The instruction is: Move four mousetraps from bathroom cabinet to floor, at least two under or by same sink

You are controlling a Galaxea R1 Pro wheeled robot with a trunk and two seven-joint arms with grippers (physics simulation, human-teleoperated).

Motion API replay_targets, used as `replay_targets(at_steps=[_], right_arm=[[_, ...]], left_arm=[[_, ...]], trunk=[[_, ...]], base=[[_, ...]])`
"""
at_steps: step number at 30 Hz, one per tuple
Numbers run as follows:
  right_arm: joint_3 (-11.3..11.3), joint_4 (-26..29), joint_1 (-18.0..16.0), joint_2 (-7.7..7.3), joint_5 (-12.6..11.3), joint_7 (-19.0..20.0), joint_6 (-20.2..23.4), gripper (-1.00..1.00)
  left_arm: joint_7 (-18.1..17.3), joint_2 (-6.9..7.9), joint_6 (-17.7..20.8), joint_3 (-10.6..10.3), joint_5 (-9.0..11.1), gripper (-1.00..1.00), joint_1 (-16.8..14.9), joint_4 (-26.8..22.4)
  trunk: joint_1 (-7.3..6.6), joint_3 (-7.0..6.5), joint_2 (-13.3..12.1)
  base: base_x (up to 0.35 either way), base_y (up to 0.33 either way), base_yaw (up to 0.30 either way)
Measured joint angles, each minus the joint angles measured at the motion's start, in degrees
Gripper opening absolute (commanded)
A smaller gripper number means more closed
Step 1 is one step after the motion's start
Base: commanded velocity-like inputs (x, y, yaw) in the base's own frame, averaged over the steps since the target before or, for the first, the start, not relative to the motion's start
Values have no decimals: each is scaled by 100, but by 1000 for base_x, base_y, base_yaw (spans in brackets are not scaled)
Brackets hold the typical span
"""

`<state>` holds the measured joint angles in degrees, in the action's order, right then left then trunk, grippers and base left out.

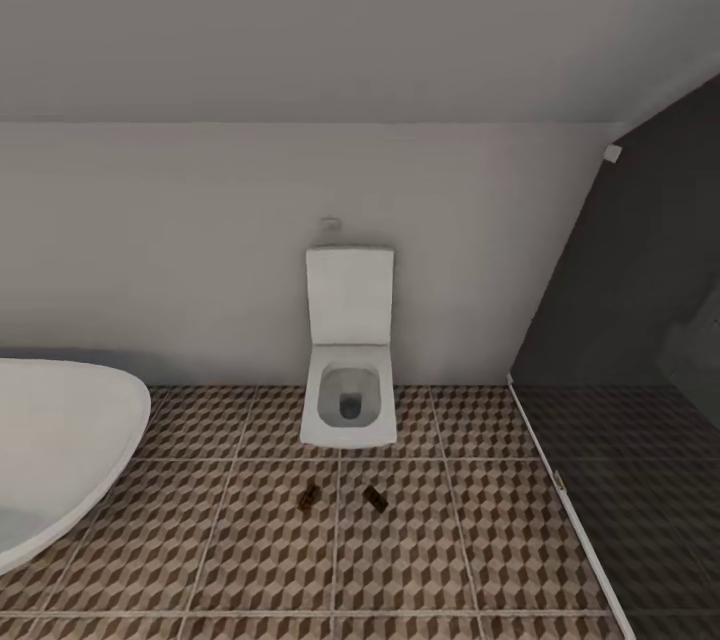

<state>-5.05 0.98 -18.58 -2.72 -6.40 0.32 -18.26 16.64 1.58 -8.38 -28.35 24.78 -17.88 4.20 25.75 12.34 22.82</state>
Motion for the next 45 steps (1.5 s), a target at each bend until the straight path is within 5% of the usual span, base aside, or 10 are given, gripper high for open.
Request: replay_targets(at_steps=[45], right_arm=[[1, -4, 17, 9, -3, -40, -1, 100]], left_arm=[[-5, 21, 2, 0, 0, 100, 2, 1]], trunk=[[0, -406, -1]], base=[[0, 0, -44]])
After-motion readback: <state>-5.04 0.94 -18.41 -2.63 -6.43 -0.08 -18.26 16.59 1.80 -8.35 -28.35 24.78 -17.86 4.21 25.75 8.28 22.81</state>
